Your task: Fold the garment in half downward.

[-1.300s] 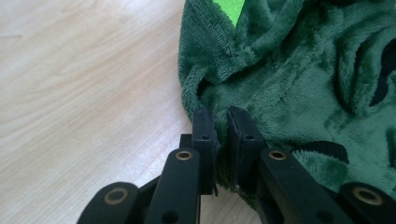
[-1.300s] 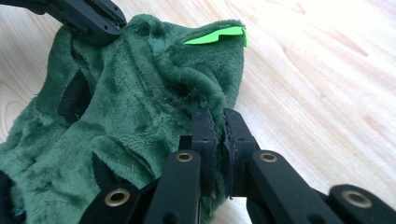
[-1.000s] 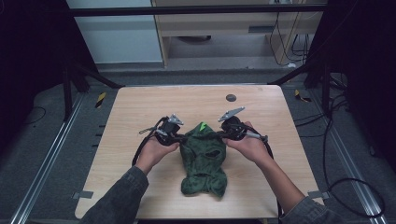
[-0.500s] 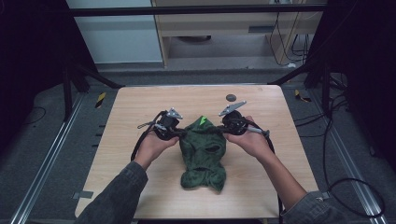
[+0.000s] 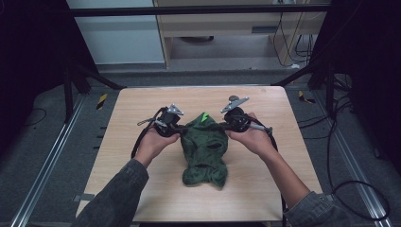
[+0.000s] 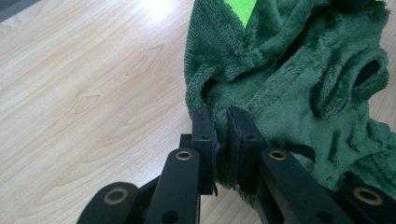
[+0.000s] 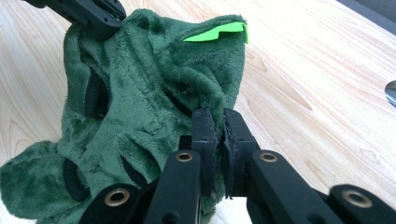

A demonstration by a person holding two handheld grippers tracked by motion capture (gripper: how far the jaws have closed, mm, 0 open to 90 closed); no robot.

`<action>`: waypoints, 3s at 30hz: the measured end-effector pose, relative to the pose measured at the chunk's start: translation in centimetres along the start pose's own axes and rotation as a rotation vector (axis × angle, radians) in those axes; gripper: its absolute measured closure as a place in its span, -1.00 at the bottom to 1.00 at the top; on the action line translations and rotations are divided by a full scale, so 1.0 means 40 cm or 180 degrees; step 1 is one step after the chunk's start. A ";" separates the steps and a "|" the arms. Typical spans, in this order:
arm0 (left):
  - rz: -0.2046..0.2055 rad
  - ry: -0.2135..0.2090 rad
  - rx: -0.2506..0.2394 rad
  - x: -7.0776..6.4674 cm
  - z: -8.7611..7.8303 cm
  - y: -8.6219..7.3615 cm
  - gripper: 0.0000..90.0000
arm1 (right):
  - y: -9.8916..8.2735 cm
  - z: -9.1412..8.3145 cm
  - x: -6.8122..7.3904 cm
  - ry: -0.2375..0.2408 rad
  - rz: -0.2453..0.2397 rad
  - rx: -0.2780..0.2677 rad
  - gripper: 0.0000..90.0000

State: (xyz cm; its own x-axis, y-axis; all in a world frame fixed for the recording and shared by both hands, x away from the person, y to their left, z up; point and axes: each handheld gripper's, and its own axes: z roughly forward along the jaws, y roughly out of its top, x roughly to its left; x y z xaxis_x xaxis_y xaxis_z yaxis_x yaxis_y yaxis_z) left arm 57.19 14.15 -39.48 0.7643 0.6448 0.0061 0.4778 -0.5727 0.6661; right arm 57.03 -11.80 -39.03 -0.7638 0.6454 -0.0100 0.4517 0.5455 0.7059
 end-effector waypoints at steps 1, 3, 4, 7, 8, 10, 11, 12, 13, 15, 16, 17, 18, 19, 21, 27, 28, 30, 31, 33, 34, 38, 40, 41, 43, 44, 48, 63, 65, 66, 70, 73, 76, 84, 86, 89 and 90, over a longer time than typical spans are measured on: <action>-0.0006 0.0005 -0.0009 0.001 -0.001 0.002 0.83 | 0.002 -0.001 0.000 -0.0007 0.0005 0.0005 0.89; -0.0006 0.0010 -0.0012 0.003 -0.001 0.003 0.83 | 0.007 -0.002 -0.002 -0.0016 -0.0006 0.0004 0.89; -0.0002 0.0020 -0.0014 0.003 -0.002 0.004 0.83 | 0.009 -0.002 -0.003 -0.0017 -0.0009 -0.0006 0.89; 0.0004 0.0036 -0.0021 0.005 -0.002 0.007 0.83 | 0.015 -0.004 -0.006 -0.0026 -0.0007 -0.0011 0.89; 0.0000 0.0033 -0.0016 0.005 -0.002 0.008 0.83 | 0.017 -0.004 -0.006 -0.0032 -0.0012 -0.0007 0.89; 0.0005 0.0039 -0.0015 0.007 -0.002 0.014 0.83 | 0.020 -0.003 -0.007 -0.0035 -0.0006 -0.0004 0.89; 0.0014 0.0042 -0.0004 0.009 -0.003 0.016 0.83 | 0.022 -0.003 -0.009 -0.0047 -0.0019 0.0001 0.89; 0.0020 0.0055 -0.0006 0.010 -0.003 0.018 0.82 | 0.023 -0.003 -0.010 -0.0050 -0.0013 0.0002 0.89; 0.0013 0.0060 -0.0024 0.011 -0.003 0.020 0.83 | 0.024 -0.003 -0.011 -0.0052 -0.0012 -0.0001 0.89; 0.0020 0.0074 -0.0016 0.015 -0.004 0.022 0.82 | 0.028 -0.003 -0.013 -0.0059 -0.0018 -0.0009 0.89; 0.0012 0.0078 -0.0026 0.016 -0.003 0.024 0.82 | 0.029 -0.003 -0.014 -0.0058 -0.0017 -0.0011 0.89; 0.0013 0.0074 -0.0027 0.019 -0.002 0.025 0.82 | 0.031 -0.002 -0.015 -0.0066 -0.0026 -0.0010 0.89; 0.0000 0.0080 -0.0044 0.019 -0.002 0.026 0.82 | 0.033 -0.002 -0.016 -0.0080 -0.0024 0.0002 0.89; 0.0005 0.0091 -0.0047 0.020 -0.001 0.027 0.82 | 0.035 -0.001 -0.017 -0.0070 -0.0033 -0.0005 0.89; 0.0009 0.0108 -0.0044 0.023 0.001 0.027 0.82 | 0.038 -0.001 -0.019 -0.0081 -0.0025 -0.0013 0.89; -0.0006 0.0117 -0.0042 0.027 0.006 0.026 0.82 | 0.043 0.007 -0.020 -0.0093 -0.0038 0.0012 0.89; -0.0007 0.0117 -0.0042 0.028 0.007 0.026 0.82 | 0.044 0.007 -0.020 -0.0090 -0.0042 0.0014 0.89; -0.0003 0.0128 -0.0040 0.032 0.007 0.029 0.82 | 0.047 0.007 -0.022 -0.0101 -0.0050 0.0007 0.88; -0.0003 0.0131 -0.0043 0.033 0.006 0.031 0.82 | 0.050 0.007 -0.022 -0.0111 -0.0043 0.0003 0.88; 0.0000 0.0151 -0.0061 0.036 0.004 0.038 0.82 | 0.054 0.007 -0.025 -0.0115 -0.0057 -0.0005 0.88; -0.0012 0.0158 -0.0077 0.036 0.003 0.041 0.82 | 0.057 0.006 -0.026 -0.0121 -0.0051 -0.0008 0.88; 0.0026 0.0207 -0.0104 0.039 0.000 0.057 0.82 | 0.064 0.003 -0.035 -0.0168 -0.0058 -0.0036 0.88; 0.0005 0.0214 -0.0122 0.042 0.003 0.060 0.82 | 0.065 0.004 -0.040 -0.0184 -0.0040 -0.0035 0.88; 0.0014 0.0211 -0.0119 0.043 0.006 0.059 0.82 | 0.064 0.006 -0.042 -0.0179 -0.0032 -0.0033 0.88; 0.0008 0.0208 -0.0102 0.040 0.012 0.057 0.82 | 0.061 0.008 -0.044 -0.0186 -0.0031 -0.0030 0.88; 0.0026 0.0207 -0.0086 0.038 0.014 0.056 0.82 | 0.059 0.010 -0.044 -0.0180 -0.0032 -0.0033 0.88; 0.0065 0.0206 -0.0086 0.027 0.012 0.050 0.82 | 0.049 0.010 -0.040 -0.0202 -0.0066 -0.0018 0.88; 0.0039 0.0148 -0.0103 0.001 -0.003 0.006 0.82 | 0.008 0.000 0.000 -0.0118 -0.0071 -0.0119 0.87; 0.0038 0.0140 -0.0115 -0.002 -0.006 0.000 0.82 | 0.003 -0.001 0.005 -0.0103 -0.0076 -0.0129 0.87; 0.0042 0.0128 -0.0120 -0.005 -0.009 -0.004 0.82 | 0.000 -0.001 0.007 -0.0100 -0.0087 -0.0128 0.87; 0.0070 0.0113 -0.0125 -0.012 -0.016 -0.010 0.81 | -0.008 -0.005 0.012 -0.0088 -0.0072 -0.0137 0.87; 0.0094 0.0105 -0.0135 -0.018 -0.023 -0.011 0.81 | -0.011 -0.010 0.017 -0.0086 -0.0083 -0.0144 0.86; 0.0107 0.0079 -0.0141 -0.026 -0.029 -0.019 0.81 | -0.015 -0.015 0.023 -0.0072 -0.0107 -0.0161 0.85; 0.0116 0.0043 -0.0143 -0.043 -0.023 -0.045 0.81 | -0.036 -0.022 0.042 -0.0065 -0.0145 -0.0163 0.84; 0.0117 0.0032 -0.0146 -0.047 -0.023 -0.051 0.80 | -0.042 -0.021 0.047 -0.0062 -0.0147 -0.0160 0.84; 0.0122 0.0030 -0.0142 -0.053 -0.020 -0.059 0.79 | -0.053 -0.019 0.053 -0.0054 -0.0157 -0.0153 0.83; 0.0133 0.0026 -0.0127 -0.054 -0.019 -0.061 0.79 | -0.057 -0.017 0.054 -0.0055 -0.0163 -0.0149 0.83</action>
State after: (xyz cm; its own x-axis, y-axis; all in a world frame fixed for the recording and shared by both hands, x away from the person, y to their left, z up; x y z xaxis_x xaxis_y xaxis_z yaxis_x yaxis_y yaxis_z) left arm 54.04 14.55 -40.55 0.7796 0.6250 0.0403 0.4279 -0.5786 0.6943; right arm 54.04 -12.00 -40.16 -0.7772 0.6265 -0.0589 0.3898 0.5527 0.7366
